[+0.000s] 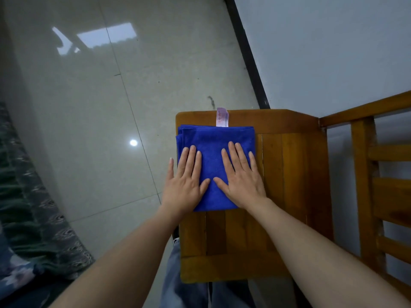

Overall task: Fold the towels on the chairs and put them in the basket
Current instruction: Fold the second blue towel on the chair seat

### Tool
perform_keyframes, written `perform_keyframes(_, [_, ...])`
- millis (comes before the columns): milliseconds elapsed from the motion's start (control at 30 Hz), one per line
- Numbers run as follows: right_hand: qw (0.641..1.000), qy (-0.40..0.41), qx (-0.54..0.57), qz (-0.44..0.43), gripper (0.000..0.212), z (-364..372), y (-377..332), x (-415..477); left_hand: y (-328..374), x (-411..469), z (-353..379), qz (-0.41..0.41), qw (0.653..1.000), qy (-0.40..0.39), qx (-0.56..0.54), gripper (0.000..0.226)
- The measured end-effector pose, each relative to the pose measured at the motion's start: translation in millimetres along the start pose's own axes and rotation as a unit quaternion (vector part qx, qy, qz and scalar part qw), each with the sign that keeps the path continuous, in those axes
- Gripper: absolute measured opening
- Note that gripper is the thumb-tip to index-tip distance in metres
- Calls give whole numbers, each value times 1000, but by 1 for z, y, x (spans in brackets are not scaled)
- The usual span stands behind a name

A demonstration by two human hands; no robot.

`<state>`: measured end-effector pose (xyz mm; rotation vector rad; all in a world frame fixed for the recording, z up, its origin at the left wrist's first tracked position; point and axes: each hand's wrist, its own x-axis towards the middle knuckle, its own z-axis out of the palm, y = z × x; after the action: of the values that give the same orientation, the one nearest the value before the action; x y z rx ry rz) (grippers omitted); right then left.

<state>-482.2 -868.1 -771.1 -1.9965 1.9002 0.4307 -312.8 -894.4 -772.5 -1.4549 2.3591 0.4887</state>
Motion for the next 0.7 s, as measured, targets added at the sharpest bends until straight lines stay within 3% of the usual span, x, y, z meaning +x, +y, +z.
perform_keyframes(100, [999, -11, 29, -20, 75, -9, 0, -6, 4, -2, -7, 2, 1000, 9, -8, 71])
perform_keyframes(233, [997, 61, 9, -44, 71, -19, 11, -46, 9, -34, -16, 67, 993, 96, 3, 72])
perform_keyframes(400, [998, 8, -1, -63, 83, 11, 4, -102, 19, -87, 13, 42, 999, -18, -8, 104])
perform_keyframes(567, [996, -47, -13, -77, 99, 43, -23, -174, 30, -159, 42, 65, 993, -97, -22, 116])
perform_keyframes(633, [994, -57, -23, -93, 99, 54, -31, -200, 36, -189, 55, 78, 991, -110, -7, 112])
perform_keyframes(700, [994, -35, -38, -96, 86, 64, -35, -215, 41, -207, 64, 97, 992, -78, 17, 82])
